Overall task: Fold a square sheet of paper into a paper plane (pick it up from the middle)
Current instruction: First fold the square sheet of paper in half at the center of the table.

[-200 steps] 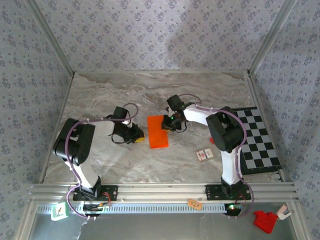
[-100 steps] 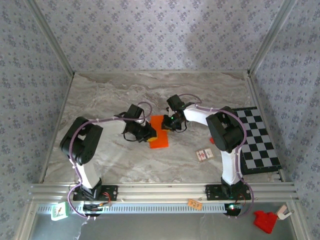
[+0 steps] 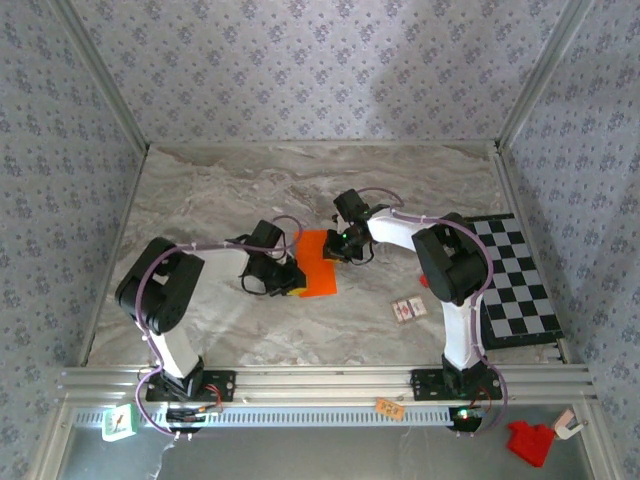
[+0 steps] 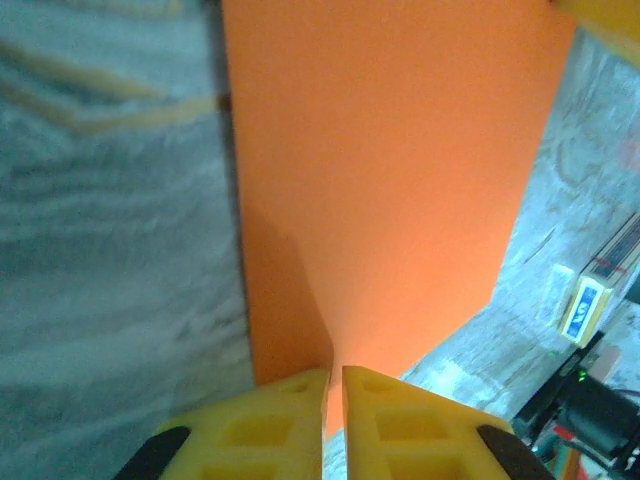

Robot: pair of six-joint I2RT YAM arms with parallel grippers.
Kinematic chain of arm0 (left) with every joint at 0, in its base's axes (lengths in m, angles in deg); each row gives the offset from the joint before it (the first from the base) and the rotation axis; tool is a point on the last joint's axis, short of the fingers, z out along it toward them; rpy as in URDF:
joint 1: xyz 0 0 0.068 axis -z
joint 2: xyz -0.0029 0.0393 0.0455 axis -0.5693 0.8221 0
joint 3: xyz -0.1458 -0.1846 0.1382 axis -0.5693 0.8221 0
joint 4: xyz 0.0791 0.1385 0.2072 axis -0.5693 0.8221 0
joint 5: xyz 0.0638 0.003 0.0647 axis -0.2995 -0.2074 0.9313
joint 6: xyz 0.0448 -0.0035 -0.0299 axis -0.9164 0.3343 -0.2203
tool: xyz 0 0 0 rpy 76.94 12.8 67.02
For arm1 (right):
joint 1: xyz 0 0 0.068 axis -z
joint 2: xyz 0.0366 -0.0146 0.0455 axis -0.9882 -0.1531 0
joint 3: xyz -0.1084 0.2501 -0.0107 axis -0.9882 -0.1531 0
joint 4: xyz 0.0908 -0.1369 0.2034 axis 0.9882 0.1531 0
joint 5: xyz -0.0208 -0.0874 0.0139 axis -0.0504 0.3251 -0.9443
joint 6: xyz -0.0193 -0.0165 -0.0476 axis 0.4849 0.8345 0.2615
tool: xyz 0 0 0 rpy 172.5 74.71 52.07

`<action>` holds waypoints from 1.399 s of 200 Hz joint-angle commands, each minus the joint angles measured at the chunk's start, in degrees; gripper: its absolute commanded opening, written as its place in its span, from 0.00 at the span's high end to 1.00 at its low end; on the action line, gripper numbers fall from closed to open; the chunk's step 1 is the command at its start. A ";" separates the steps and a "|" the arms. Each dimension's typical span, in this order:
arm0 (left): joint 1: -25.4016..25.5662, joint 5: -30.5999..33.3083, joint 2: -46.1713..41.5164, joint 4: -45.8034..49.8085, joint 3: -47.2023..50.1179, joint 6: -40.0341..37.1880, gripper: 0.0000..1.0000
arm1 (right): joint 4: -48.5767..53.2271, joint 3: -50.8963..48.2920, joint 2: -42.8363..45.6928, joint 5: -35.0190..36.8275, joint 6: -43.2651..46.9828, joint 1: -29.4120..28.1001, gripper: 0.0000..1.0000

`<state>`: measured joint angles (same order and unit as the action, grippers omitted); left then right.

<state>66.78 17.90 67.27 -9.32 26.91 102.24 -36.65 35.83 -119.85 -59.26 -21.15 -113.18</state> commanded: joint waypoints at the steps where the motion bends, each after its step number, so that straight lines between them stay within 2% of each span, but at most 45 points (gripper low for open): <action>1: 0.97 3.56 -1.91 12.88 5.06 -1.96 0.86 | 7.73 -6.28 -11.22 17.31 -0.39 1.58 0.85; 42: 0.51 4.48 -7.12 18.05 -0.96 -4.51 0.86 | 7.77 -6.19 -10.95 17.32 -0.41 1.43 0.85; 75: -0.68 3.67 -8.88 13.07 -7.70 -3.36 0.84 | 7.80 -5.90 -10.21 17.14 -0.38 1.24 0.85; 123: -1.58 2.90 1.75 4.50 -15.17 -0.39 0.84 | 7.81 -5.62 -10.52 16.52 -0.44 0.97 0.85; 149: -1.68 3.24 6.61 4.04 -17.98 -0.64 0.84 | 8.01 -5.62 -10.27 16.59 -0.43 0.79 0.85; 210: -2.42 4.65 10.94 6.17 -15.59 -3.80 0.84 | 8.62 -5.80 -10.17 17.64 -0.40 0.85 0.85; 239: -5.36 6.02 10.40 5.89 -11.34 -4.46 0.84 | 8.95 -6.49 -10.17 18.22 -0.19 0.96 0.85; 280: -10.52 7.32 6.70 9.24 -9.23 -9.77 0.82 | 8.68 -6.94 -9.63 17.17 -0.39 1.29 0.85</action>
<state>60.22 18.95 75.61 -7.73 15.39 96.82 -36.63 35.83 -119.83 -59.24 -21.13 -113.20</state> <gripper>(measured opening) 0.170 0.149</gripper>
